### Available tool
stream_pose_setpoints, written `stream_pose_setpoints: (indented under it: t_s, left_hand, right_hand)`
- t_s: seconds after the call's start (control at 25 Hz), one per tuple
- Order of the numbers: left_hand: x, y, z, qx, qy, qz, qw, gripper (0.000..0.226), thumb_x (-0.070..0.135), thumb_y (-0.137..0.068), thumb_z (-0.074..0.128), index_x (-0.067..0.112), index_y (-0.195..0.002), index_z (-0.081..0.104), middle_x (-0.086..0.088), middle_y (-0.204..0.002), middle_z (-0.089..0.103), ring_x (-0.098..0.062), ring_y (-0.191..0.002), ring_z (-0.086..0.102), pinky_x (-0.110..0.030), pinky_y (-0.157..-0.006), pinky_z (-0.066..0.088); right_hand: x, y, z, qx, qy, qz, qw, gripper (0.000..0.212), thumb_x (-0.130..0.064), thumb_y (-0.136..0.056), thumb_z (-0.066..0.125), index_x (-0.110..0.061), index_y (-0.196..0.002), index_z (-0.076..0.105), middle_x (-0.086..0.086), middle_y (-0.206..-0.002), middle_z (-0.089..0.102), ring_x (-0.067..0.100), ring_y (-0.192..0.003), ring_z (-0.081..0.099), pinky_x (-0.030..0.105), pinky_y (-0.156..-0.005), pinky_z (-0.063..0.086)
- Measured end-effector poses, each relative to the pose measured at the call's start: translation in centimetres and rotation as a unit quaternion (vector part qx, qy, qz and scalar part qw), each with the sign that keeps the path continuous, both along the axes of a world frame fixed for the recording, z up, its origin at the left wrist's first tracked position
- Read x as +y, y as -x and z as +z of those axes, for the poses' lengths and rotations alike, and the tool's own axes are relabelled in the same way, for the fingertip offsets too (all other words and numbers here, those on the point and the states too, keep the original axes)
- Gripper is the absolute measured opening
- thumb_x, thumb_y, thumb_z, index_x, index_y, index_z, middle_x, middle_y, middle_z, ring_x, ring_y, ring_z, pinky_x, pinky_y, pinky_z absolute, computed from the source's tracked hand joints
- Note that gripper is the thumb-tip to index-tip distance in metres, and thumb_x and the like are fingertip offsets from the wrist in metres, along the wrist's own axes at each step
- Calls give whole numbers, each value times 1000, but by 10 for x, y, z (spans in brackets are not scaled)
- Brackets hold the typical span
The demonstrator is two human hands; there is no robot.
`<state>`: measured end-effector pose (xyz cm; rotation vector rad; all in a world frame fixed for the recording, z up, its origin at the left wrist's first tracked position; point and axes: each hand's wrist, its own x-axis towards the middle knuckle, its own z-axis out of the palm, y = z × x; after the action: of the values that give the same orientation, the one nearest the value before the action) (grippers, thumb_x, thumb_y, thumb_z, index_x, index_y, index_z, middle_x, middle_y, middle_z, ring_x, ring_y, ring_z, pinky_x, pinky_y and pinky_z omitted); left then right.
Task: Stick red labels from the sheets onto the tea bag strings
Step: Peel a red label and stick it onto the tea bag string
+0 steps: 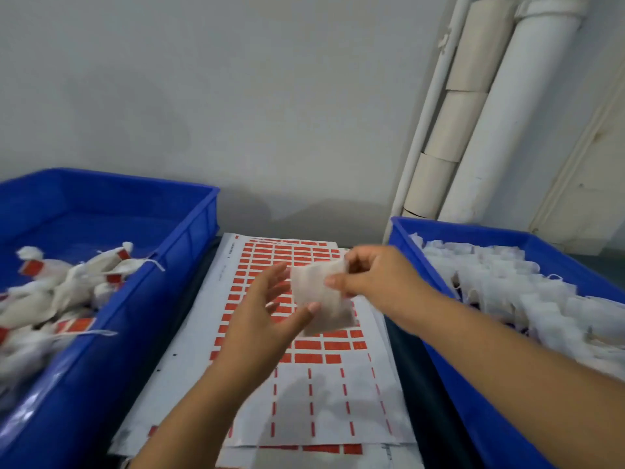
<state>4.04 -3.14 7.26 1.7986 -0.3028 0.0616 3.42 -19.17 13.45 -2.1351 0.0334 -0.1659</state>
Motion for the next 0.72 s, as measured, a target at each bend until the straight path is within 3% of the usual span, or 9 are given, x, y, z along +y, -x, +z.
stream_pose_setpoints:
  t_s: [0.12, 0.2, 0.32, 0.44, 0.6, 0.72]
  left_hand:
    - [20, -7, -4, 18, -21, 33, 999, 39, 40, -76, 68, 32, -112, 57, 16, -111, 59, -12, -99, 57, -31, -81, 54]
    - [27, -12, -15, 54, -14, 75, 996, 17, 31, -82, 66, 27, -98, 65, 6, -104, 64, -16, -91, 59, -25, -73, 53]
    - [30, -14, -31, 90, -6, 86, 992, 5, 28, -84, 66, 29, -88, 64, 11, -96, 61, -10, -81, 54, -16, -61, 45]
    - [24, -14, -37, 89, -36, 47, 994, 10, 28, -85, 65, 35, -83, 60, 23, -86, 57, -7, -77, 55, -15, -62, 44]
    - [13, -13, -36, 40, -18, -22, 999, 12, 30, -82, 68, 38, -78, 62, 29, -73, 64, 8, -72, 61, -3, -48, 42]
    - [9, -14, -37, 50, -11, -37, 998, 16, 26, -84, 66, 39, -74, 64, 29, -71, 64, 9, -72, 61, -3, -50, 42]
  right_hand:
    - [39, 2, -28, 82, -35, 4, 996, 10, -23, -79, 73, -27, -75, 65, -11, -75, 68, 5, -68, 67, 9, -53, 49]
    - [52, 4, -46, 115, -165, -4, 980, 4, -24, -85, 68, -27, -83, 68, -6, -87, 69, 14, -81, 69, 19, -68, 56]
    - [58, 7, -69, 117, -342, -31, 932, 9, -25, -90, 62, -27, -92, 70, -2, -100, 71, 24, -98, 66, 40, -91, 54]
    - [60, 7, -83, 87, -331, -70, 937, 12, -30, -90, 59, -29, -99, 67, -5, -105, 69, 23, -102, 63, 44, -95, 50]
    - [55, 9, -89, 38, -277, -87, 956, 7, -35, -87, 61, -35, -91, 67, -14, -102, 68, 16, -100, 63, 32, -86, 53]
    - [46, 8, -93, 43, -317, -91, 943, 13, -33, -84, 64, -29, -96, 69, -8, -107, 69, 20, -102, 63, 41, -92, 51]
